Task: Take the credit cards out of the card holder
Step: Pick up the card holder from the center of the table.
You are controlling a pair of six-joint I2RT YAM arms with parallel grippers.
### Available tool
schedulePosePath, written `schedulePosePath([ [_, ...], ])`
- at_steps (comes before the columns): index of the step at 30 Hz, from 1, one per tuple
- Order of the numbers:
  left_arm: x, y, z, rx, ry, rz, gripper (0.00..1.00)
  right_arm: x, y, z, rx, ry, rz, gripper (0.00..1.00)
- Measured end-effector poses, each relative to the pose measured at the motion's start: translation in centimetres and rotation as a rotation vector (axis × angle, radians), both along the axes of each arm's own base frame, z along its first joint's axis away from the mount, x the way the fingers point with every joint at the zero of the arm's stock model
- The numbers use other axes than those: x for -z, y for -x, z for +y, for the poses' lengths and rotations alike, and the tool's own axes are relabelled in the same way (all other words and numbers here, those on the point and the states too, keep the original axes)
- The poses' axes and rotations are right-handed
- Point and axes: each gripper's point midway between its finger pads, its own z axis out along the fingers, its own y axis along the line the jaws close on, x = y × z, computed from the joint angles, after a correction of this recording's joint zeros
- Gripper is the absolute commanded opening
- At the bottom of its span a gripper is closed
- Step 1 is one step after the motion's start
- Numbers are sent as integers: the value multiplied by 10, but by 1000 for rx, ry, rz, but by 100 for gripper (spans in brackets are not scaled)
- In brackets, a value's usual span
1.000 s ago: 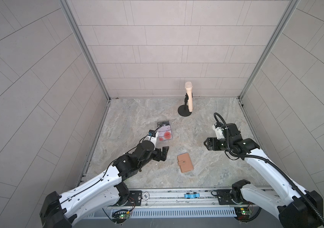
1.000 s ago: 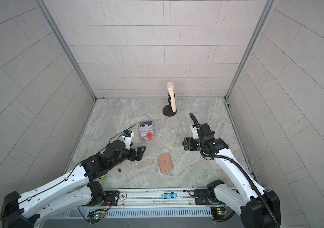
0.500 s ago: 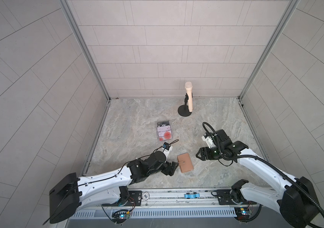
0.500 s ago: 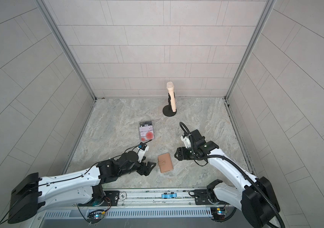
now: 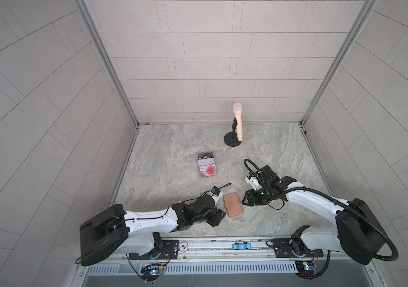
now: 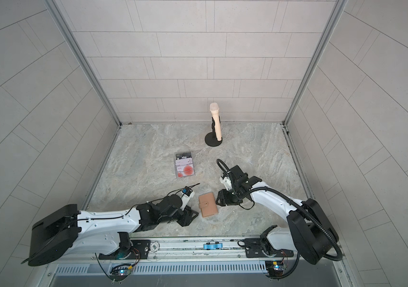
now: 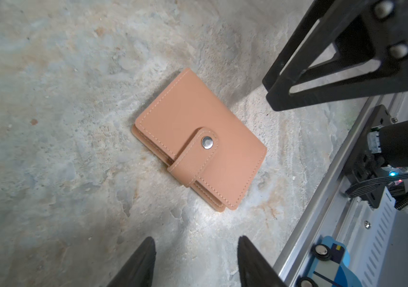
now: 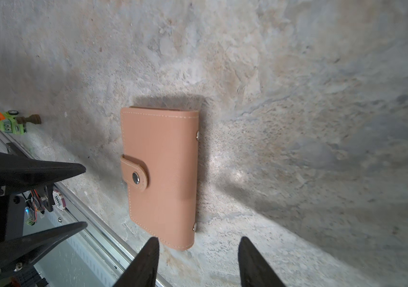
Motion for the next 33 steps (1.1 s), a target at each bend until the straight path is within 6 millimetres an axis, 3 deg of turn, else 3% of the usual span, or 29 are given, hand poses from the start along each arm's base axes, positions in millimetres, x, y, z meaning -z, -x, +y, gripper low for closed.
schedulePosePath([
  [11,24,-1,-5,19,-45,8,41,18,-2,13,-29,-15,38,53],
  [33,27,-22,-21,-28,-17,-63,29,21,-6,45,-60,-182,74,47],
])
